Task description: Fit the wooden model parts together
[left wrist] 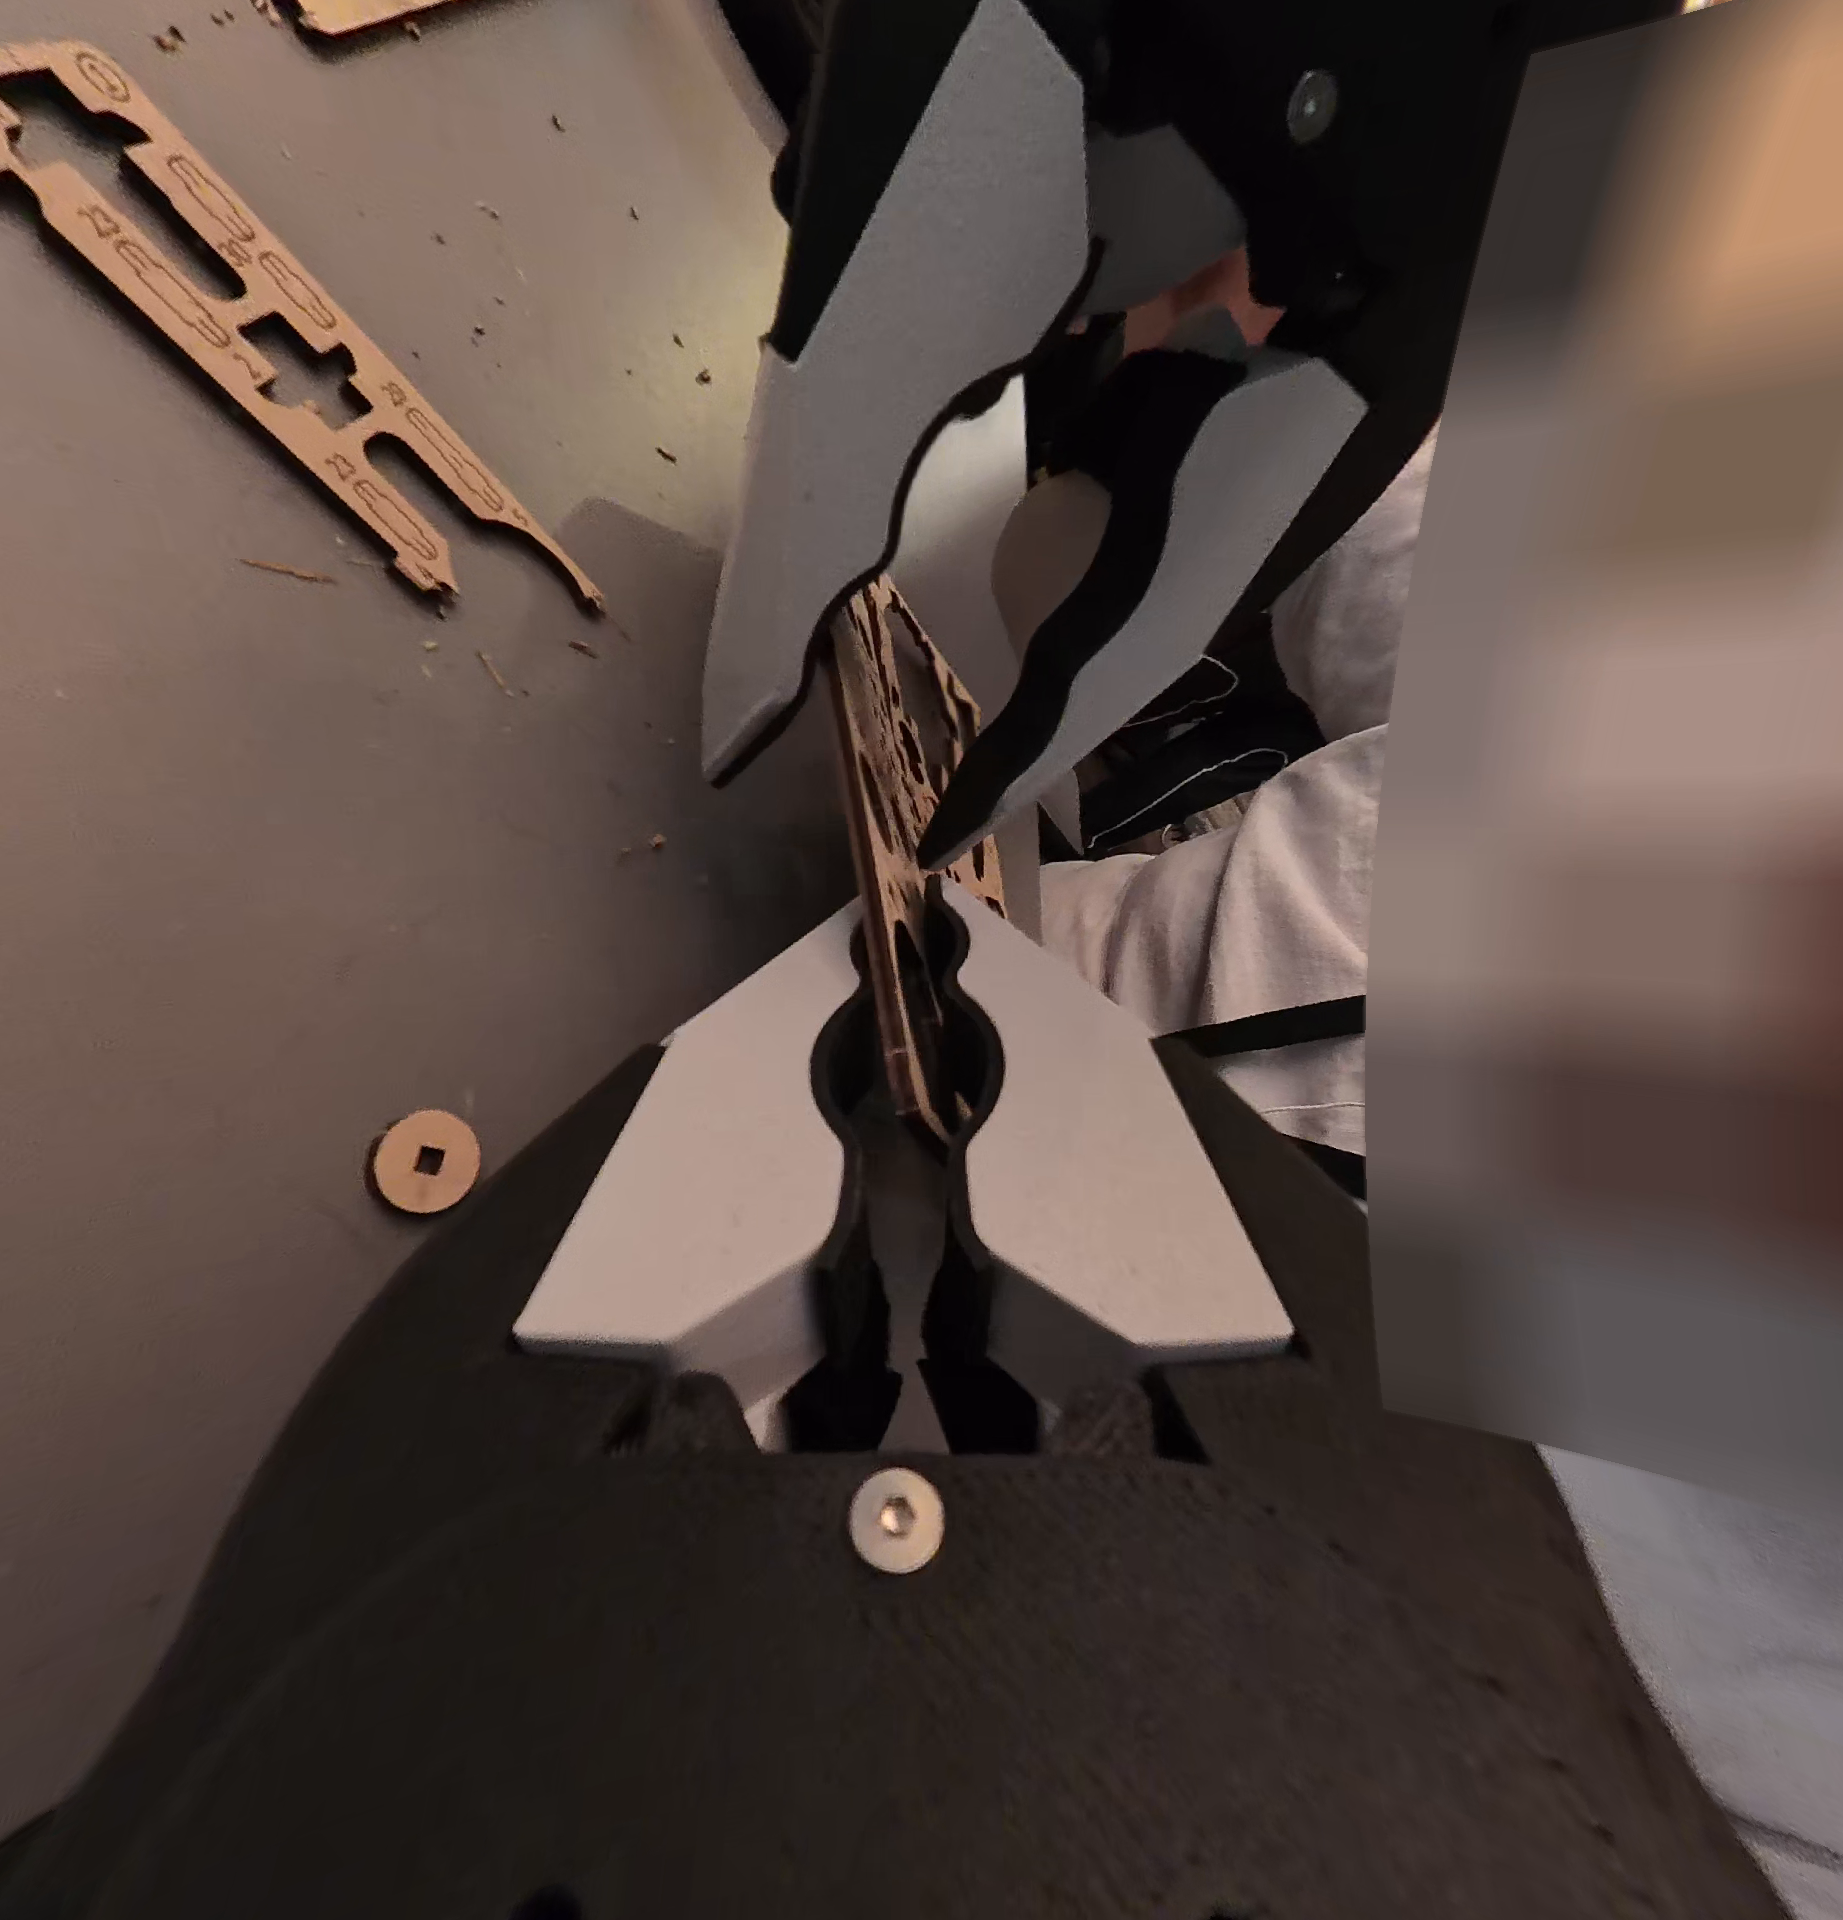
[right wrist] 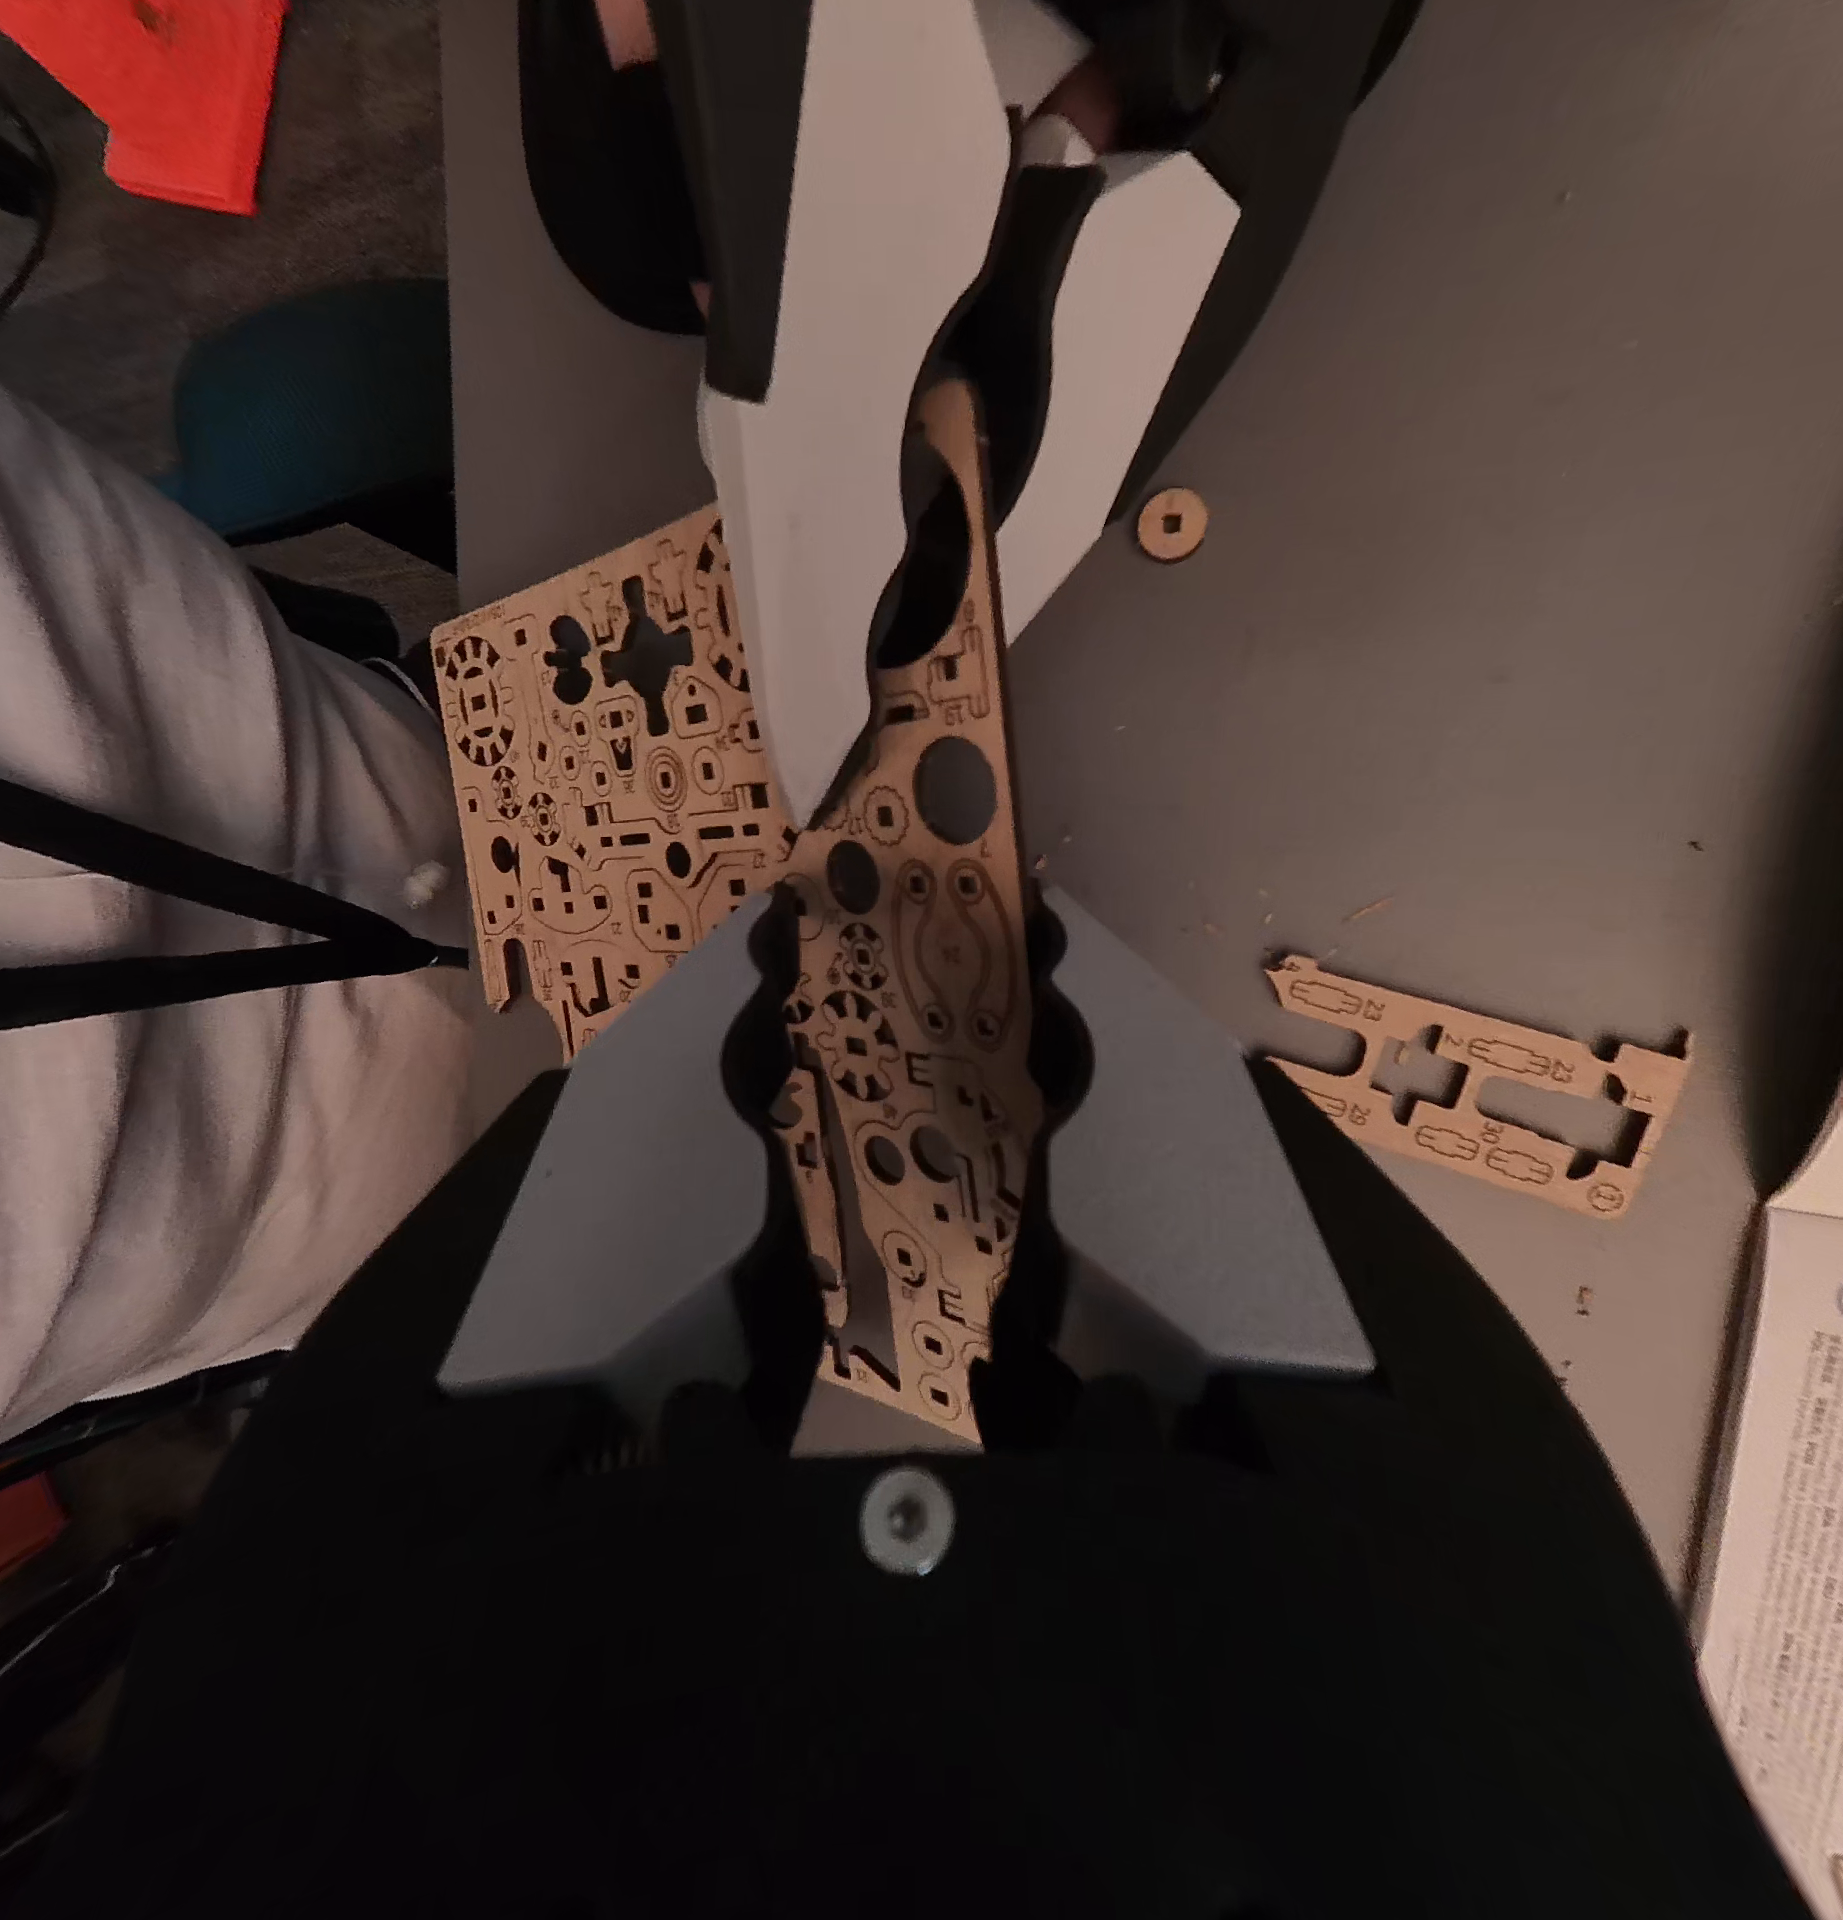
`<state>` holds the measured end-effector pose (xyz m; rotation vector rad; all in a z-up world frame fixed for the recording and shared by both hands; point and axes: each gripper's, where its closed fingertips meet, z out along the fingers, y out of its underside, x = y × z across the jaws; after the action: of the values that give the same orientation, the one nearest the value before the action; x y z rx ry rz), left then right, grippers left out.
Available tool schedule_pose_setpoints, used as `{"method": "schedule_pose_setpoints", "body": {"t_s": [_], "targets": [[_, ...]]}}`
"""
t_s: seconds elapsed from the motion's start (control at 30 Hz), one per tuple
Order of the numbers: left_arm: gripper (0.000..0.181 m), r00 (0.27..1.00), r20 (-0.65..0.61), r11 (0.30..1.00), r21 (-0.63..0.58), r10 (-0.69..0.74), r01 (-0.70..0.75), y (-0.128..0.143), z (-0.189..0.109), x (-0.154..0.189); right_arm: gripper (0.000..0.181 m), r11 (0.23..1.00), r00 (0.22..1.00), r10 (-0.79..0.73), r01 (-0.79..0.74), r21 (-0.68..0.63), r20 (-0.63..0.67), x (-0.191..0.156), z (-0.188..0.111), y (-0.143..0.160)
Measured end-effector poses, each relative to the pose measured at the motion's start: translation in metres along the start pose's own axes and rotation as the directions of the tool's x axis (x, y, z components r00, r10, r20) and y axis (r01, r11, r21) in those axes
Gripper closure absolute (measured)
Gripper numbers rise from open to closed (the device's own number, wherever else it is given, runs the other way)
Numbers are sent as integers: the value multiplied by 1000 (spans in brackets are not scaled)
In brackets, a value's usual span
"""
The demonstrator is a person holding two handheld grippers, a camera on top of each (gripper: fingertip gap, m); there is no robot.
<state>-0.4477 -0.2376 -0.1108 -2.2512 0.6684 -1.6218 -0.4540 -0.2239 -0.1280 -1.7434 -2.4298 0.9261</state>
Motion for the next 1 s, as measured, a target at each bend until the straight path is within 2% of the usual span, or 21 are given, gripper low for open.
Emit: {"method": "schedule_pose_setpoints", "body": {"t_s": [0.03,0.2,0.27,0.33,0.4,0.43,0.5,0.8,1.0], "targets": [[180,1000,3,1000,1,0,0,0,0,0,140,1000,1000,5,-5,0,0,0,0,0],[168,998,-58,1000,17,-16,17,-4,-2,6,141,999,1000,3,-4,38,17,-3,-6,-4],[163,996,-88,998,54,-21,26,-9,-6,9,145,993,999,28,-30,110,20,0,-14,-10],[159,996,-90,998,53,-19,24,-9,-6,10,145,984,998,30,-19,176,-61,11,-25,-15],[157,998,-58,999,37,-5,8,-7,-3,7,148,967,996,36,-15,254,-77,11,-34,-22],[159,999,-49,999,38,5,-3,-8,-2,7,150,958,997,43,-21,287,-70,9,-36,-26],[177,997,-72,998,52,26,-22,-9,-3,12,155,946,997,65,-48,322,-42,6,-37,-28],[180,997,-73,998,64,19,-15,-11,-4,11,149,943,996,89,-88,321,9,5,-31,-26],[180,999,-44,998,48,32,-30,-8,-2,9,147,953,996,92,-86,291,-7,7,-24,-22]]}}
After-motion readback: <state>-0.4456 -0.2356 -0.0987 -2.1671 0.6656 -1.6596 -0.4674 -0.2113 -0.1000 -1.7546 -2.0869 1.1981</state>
